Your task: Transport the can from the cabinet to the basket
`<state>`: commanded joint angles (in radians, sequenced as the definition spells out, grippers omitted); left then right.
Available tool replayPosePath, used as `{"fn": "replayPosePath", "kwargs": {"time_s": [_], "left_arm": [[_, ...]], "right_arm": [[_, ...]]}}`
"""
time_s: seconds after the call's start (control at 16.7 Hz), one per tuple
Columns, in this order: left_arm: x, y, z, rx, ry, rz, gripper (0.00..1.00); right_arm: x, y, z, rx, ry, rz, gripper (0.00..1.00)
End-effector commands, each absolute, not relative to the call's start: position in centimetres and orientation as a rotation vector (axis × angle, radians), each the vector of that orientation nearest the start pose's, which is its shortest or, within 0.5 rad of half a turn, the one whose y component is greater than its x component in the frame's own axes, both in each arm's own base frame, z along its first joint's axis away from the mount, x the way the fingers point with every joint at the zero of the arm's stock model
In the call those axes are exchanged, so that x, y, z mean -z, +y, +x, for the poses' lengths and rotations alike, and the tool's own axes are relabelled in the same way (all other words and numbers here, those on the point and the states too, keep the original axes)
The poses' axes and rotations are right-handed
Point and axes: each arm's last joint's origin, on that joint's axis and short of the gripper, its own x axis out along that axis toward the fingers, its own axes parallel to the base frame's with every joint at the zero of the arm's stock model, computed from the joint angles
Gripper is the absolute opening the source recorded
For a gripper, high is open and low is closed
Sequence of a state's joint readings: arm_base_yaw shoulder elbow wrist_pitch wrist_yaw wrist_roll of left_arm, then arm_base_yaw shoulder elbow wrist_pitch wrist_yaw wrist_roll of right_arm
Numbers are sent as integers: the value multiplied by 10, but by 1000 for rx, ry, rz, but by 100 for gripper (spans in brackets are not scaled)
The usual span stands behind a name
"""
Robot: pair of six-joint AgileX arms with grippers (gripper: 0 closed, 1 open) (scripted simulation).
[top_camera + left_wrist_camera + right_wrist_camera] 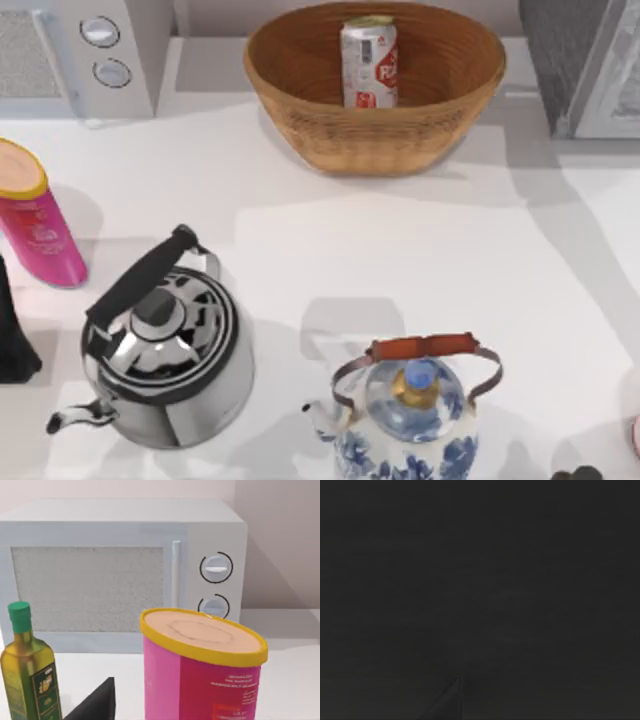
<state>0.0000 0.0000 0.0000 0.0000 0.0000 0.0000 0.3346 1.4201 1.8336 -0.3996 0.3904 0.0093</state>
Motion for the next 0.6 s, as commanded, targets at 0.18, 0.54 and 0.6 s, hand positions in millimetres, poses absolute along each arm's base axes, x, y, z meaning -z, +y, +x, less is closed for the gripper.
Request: {"fn": "replayPosePath", "kwargs": {"time_s": [0.18, 0.54, 0.6], "left_arm": [[-160, -1, 106, 0, 0, 0, 100], [-160, -1, 106, 0, 0, 0, 100], [-160, -1, 106, 0, 0, 0, 100]], "right_arm": [[-517, 87, 262, 37, -24, -1, 100], [-504, 72, 238, 30, -29, -2, 100], [-498, 67, 231, 29, -27, -3, 100]]}}
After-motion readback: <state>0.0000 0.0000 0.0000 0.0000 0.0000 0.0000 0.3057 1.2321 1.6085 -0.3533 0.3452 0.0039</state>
